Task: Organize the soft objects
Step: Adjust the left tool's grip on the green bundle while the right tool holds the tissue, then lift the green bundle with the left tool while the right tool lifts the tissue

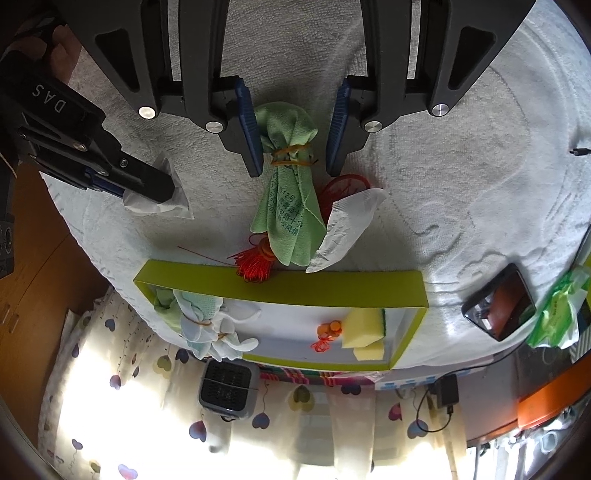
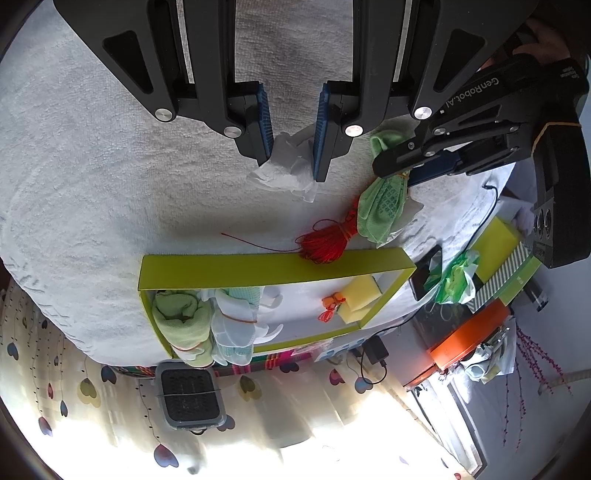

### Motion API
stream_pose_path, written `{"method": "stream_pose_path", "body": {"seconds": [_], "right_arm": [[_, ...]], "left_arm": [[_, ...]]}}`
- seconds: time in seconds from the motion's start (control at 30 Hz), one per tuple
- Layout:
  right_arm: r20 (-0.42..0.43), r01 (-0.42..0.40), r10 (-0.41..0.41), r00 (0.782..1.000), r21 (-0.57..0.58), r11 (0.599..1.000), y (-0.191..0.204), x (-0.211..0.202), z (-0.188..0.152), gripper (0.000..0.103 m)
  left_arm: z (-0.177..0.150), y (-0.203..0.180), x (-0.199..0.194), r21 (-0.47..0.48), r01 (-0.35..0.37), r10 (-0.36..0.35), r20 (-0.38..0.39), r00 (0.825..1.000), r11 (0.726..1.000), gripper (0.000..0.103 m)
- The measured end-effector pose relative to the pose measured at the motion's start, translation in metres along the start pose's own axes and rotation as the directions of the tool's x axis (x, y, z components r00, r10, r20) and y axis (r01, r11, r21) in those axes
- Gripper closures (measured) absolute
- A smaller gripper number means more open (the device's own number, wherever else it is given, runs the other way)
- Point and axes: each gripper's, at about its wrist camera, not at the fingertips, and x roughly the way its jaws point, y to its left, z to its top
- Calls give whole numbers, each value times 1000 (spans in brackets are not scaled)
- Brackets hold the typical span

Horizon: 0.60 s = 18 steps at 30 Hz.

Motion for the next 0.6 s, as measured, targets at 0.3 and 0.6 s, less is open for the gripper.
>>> {"method": "stream_pose_path", "body": {"seconds": [0.3,0.6], "right_arm": [[1,2,-2,1000,0,1000,0,0,-1,82],[19,11,-11,1000,-9,1000,2,-5,1,82]], "left_arm": [[-1,-1,-7,13,-1,1,23,1000,1000,83],[2,-3,-24,21,15,-16,63,998,1000,83]]}}
